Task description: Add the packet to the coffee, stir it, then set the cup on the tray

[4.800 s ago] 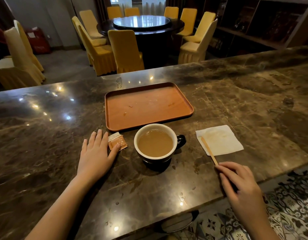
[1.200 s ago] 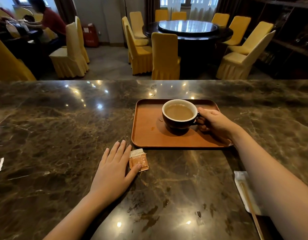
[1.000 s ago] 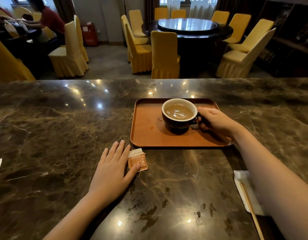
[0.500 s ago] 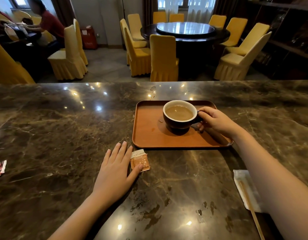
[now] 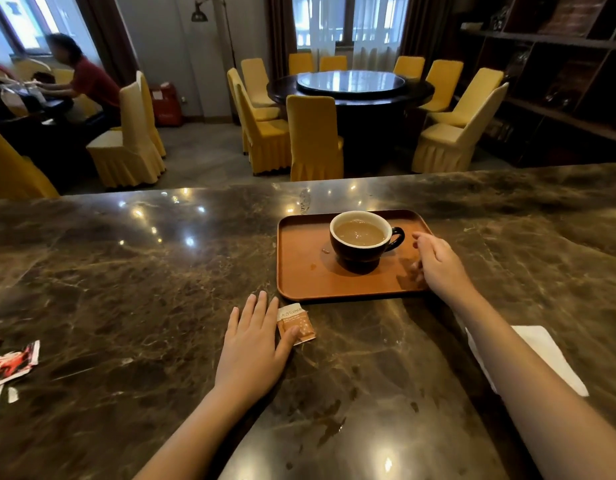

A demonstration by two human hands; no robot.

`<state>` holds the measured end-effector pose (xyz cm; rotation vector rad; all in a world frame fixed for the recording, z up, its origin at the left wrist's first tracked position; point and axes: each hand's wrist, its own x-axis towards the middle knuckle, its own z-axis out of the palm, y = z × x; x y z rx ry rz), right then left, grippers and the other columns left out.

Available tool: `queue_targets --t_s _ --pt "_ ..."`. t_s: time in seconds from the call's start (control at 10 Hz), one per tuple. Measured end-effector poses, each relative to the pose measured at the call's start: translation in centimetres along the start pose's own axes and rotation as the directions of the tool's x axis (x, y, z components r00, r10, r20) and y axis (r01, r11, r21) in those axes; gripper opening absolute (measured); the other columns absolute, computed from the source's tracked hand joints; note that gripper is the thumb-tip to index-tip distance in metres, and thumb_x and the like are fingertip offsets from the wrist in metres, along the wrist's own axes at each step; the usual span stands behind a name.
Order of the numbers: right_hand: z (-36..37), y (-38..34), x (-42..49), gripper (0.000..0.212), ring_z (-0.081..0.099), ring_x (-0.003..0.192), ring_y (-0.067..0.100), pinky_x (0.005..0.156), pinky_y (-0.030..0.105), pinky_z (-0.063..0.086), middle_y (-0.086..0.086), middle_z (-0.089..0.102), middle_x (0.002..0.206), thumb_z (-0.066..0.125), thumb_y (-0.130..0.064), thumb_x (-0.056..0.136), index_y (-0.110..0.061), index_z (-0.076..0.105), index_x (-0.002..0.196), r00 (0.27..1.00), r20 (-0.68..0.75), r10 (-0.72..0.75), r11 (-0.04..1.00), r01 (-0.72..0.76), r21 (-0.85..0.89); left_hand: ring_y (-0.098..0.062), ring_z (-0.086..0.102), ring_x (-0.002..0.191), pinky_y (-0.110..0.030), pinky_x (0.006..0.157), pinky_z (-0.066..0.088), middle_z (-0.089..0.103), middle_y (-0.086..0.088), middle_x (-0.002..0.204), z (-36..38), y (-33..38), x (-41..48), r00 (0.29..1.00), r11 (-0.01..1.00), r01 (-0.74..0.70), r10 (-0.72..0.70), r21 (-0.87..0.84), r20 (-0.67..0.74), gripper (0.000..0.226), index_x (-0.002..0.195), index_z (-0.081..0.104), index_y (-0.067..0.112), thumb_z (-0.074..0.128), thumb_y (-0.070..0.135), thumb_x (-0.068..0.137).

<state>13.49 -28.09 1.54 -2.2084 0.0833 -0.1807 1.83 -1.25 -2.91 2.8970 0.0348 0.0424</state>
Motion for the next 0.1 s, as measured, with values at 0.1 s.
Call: queue_targets --t_s 0.1 --pt "-0.88 -0.24 -4.19 0.054 0.054 0.094 0.019 0.08 0.031 0.041 0.005 0.055 0.11 0.025 -0.047 0.094 -0.01 0.058 0.115 0.997 -0.06 -0.053 0.998 0.055 0.028 -0.015 -0.001 0.144 -0.035 0.115 -0.004 0.006 -0.001 0.157 -0.57 0.12 -0.48 0.999 0.997 0.024 -0.023 -0.072 0.023 0.065 0.145 0.011 0.022 0.014 0.055 0.089"
